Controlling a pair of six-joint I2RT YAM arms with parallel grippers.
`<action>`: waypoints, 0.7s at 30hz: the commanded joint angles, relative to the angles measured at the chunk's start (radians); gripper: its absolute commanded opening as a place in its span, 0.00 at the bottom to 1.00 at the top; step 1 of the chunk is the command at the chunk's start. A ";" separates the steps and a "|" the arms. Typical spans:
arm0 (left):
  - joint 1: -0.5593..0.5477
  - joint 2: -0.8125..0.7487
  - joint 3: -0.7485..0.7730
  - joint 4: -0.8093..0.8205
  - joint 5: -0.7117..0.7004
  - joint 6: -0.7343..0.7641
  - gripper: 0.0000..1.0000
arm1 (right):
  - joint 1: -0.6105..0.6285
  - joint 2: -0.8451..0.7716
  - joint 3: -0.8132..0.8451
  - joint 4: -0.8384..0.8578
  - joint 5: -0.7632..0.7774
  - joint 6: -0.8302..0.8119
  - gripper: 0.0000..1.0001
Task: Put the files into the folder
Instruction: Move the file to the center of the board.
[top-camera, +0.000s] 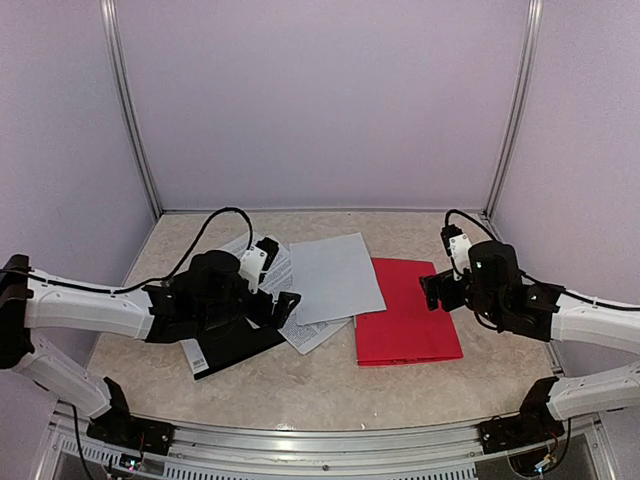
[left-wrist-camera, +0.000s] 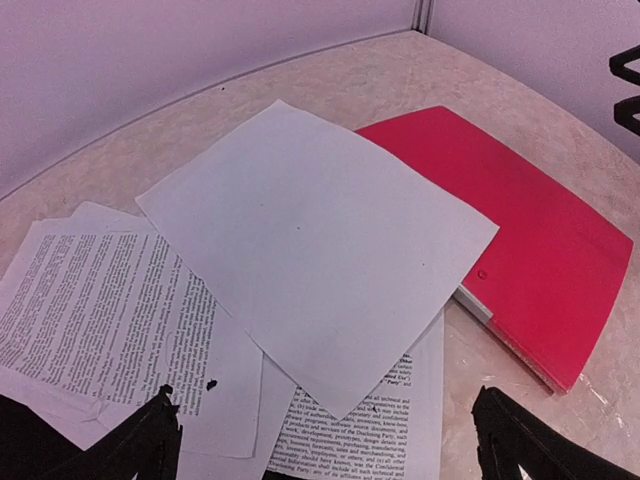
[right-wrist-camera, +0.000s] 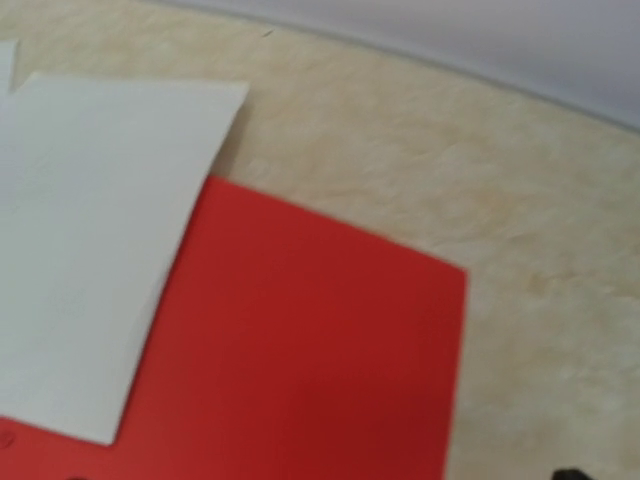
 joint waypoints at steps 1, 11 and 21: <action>-0.022 0.162 0.100 0.039 0.006 -0.005 0.99 | 0.022 0.055 0.006 0.026 -0.040 0.068 0.98; -0.030 0.252 0.101 0.119 0.044 -0.065 0.99 | 0.032 0.492 0.284 0.108 -0.121 0.157 0.95; 0.086 0.276 0.144 0.031 0.109 -0.318 0.97 | -0.087 0.761 0.431 0.244 -0.438 0.259 0.91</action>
